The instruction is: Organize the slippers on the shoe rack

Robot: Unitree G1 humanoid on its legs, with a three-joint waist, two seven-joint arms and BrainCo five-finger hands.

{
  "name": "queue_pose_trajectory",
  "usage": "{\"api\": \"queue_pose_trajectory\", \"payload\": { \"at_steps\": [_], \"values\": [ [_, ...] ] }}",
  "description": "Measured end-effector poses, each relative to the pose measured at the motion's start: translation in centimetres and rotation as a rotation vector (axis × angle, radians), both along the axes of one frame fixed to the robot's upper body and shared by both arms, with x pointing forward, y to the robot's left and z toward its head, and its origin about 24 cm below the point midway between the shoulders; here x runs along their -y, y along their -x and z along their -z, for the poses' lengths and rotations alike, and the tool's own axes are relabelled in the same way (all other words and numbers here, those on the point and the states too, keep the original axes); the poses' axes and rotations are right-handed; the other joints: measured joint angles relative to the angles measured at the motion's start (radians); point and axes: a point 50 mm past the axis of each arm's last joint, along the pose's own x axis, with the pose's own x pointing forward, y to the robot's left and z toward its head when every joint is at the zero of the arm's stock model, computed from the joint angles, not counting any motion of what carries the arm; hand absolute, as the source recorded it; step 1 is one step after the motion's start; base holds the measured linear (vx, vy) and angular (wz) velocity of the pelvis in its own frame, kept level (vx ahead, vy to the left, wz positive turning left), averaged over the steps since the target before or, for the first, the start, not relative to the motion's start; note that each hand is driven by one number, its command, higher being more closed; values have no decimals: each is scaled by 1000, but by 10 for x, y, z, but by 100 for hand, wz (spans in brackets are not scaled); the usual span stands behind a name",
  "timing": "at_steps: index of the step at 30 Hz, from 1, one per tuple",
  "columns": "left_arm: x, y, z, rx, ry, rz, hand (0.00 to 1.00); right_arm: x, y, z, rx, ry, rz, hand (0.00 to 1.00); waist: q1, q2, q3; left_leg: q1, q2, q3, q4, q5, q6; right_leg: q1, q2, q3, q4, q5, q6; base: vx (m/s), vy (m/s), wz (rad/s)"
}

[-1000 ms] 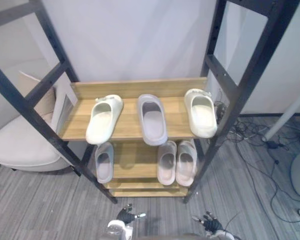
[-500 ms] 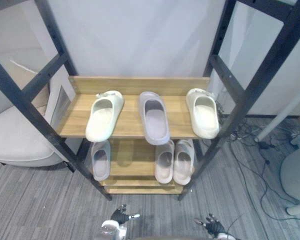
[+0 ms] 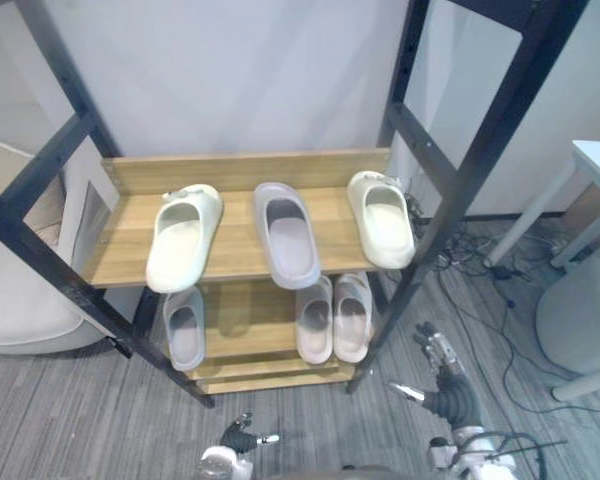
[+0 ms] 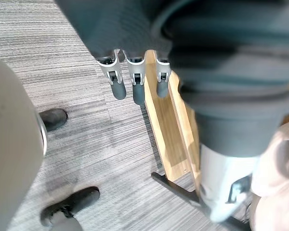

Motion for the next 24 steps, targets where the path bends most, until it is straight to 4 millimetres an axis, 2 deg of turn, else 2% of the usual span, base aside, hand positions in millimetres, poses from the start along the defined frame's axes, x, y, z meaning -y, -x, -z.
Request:
{"api": "queue_pose_trajectory", "payload": {
  "at_steps": [1, 7, 15, 22, 24],
  "values": [
    [1, 0, 0, 0, -3, 20, 0, 0, -2, -14, 69, 36, -25, 0, -1, -1, -5, -13, -9, -2, 1, 2, 2, -16, -6, 1, 7, 1, 2, -25, 32, -3],
    [-3, 2, 0, -1, -15, 31, 0, 6, -13, -31, 172, 108, -19, 0, -2, -10, -11, -25, -18, -26, 9, 2, 6, -15, -16, -13, 10, 1, 6, 32, 14, 7],
    [-3, 3, 0, -1, -19, 42, 0, 3, -48, -74, 434, 194, -102, 0, 6, -11, -17, -29, -19, -67, 11, 4, 11, 11, -19, -52, -7, 4, 8, -5, -10, 14],
    [-5, 5, 1, -8, -23, 28, 0, 0, -67, -93, 542, 223, -140, 0, 4, -13, -25, -49, -27, -104, 10, 10, 19, 21, -28, -88, -20, 4, 9, 19, -4, 16],
    [-7, 5, 1, -9, -25, 19, 0, 1, -79, -95, 552, 229, -146, 0, 6, -21, -30, -57, -28, -109, 10, 11, 19, 22, -28, -95, -30, 7, 9, 12, 0, 10]
  ]
}}
